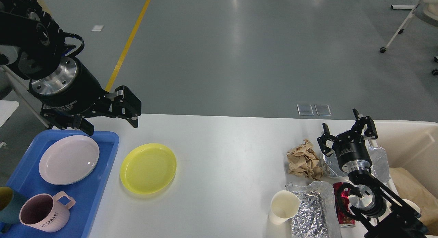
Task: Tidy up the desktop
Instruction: 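Raise the left gripper and move it toward the yellow plate, then grasp the rim of the yellow plate with the left gripper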
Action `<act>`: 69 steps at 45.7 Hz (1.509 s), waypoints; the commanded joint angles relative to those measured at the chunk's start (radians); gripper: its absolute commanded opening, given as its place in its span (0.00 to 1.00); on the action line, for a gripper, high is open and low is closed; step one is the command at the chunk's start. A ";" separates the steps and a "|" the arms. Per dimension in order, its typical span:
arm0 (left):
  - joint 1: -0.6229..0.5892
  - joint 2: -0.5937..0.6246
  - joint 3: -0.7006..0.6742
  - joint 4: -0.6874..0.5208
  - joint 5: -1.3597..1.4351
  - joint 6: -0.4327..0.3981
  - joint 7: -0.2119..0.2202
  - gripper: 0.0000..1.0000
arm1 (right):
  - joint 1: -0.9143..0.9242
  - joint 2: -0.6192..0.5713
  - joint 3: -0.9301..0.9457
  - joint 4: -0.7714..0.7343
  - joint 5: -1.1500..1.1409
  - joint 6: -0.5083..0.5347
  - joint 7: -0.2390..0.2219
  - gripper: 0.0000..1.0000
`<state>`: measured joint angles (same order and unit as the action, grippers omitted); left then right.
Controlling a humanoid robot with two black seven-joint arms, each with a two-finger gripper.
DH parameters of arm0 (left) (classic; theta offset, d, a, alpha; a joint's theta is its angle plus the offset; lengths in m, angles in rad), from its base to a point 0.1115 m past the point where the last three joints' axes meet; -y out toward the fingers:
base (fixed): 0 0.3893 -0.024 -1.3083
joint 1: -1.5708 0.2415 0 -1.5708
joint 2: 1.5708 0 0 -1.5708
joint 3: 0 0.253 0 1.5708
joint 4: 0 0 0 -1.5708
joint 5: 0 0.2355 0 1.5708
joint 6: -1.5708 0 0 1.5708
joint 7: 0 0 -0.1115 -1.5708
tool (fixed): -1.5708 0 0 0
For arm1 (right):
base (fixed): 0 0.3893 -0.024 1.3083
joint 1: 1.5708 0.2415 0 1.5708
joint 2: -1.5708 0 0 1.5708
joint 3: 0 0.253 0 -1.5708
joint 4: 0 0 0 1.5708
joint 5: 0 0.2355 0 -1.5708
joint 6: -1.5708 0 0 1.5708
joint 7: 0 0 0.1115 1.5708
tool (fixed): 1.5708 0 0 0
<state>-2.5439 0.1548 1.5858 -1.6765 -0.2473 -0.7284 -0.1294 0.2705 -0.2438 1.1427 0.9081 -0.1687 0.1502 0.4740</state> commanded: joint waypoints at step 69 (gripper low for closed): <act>1.189 0.216 -0.489 0.413 -0.359 0.853 0.004 0.95 | 0.000 0.000 0.000 0.000 0.000 0.000 0.000 1.00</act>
<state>-1.3727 0.3579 1.1232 -1.2958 -0.6319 0.1263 -0.1262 0.2704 -0.2439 1.1428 0.9081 -0.1688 0.1502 0.4740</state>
